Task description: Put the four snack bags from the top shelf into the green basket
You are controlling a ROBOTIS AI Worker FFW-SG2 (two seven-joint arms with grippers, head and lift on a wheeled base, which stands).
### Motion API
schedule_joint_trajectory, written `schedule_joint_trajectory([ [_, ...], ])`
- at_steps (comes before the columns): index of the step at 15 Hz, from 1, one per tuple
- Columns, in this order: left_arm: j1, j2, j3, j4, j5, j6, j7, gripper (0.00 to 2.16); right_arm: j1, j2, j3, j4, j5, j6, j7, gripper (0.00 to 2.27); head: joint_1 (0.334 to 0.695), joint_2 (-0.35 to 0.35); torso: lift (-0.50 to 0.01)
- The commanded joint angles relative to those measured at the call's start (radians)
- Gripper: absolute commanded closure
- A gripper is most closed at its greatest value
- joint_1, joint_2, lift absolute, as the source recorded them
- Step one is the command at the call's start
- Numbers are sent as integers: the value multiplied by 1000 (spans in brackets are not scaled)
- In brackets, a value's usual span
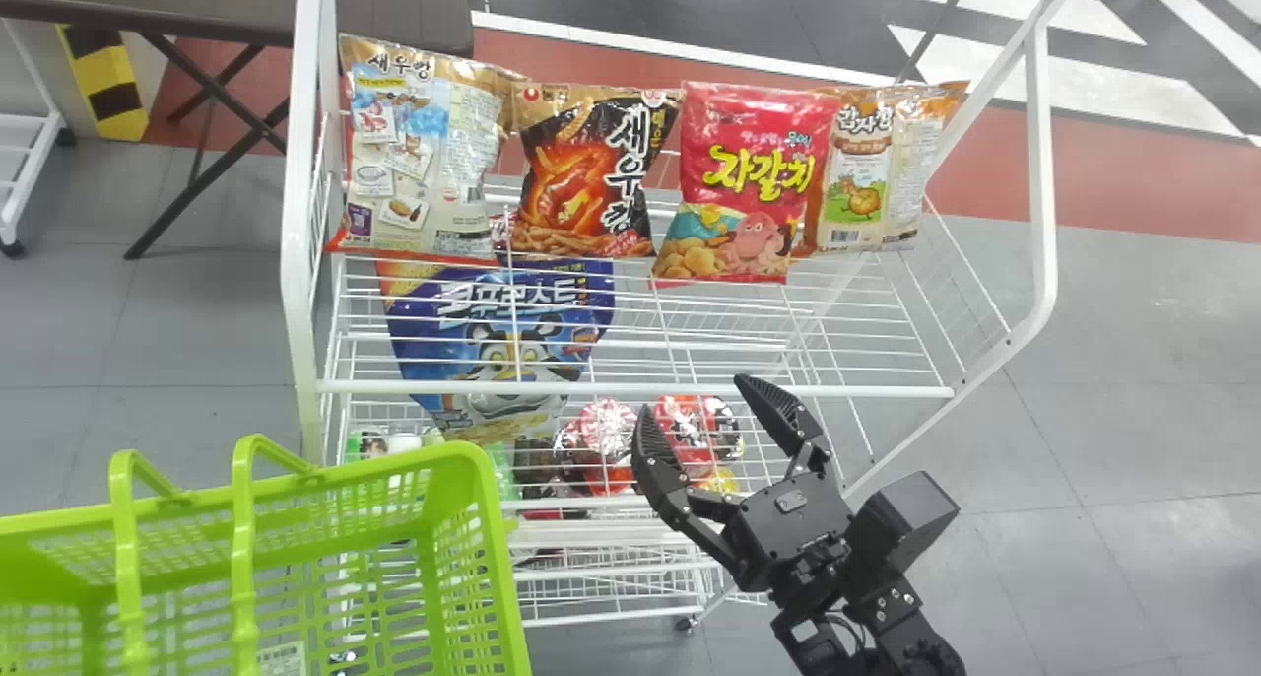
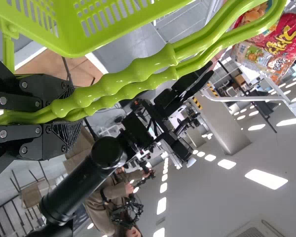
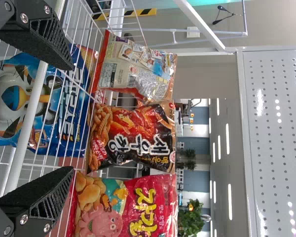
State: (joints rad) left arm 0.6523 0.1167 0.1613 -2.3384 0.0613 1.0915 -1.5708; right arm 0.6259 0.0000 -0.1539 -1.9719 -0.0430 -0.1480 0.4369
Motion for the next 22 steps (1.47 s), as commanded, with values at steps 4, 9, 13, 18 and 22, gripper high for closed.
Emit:
schedule_joint_trajectory([
  [4,-5,20,0,10,5,3,-10,2145,0,1,17,-7,14,3,-14,90,695,-279,0],
  [9,-11,43,-2,14,17,3,-10,2145,0,1,42,-12,31,3,-33,90,695,-262,0],
  [13,-13,69,-2,19,35,3,-10,2148,-58,1,96,19,74,31,-86,90,695,-232,0],
  [18,-11,98,-2,27,54,3,-10,2145,-288,1,165,171,75,107,-132,90,695,-152,0],
  [22,-19,127,-3,31,71,3,-10,2145,-514,1,212,426,58,49,-144,87,695,-84,0],
])
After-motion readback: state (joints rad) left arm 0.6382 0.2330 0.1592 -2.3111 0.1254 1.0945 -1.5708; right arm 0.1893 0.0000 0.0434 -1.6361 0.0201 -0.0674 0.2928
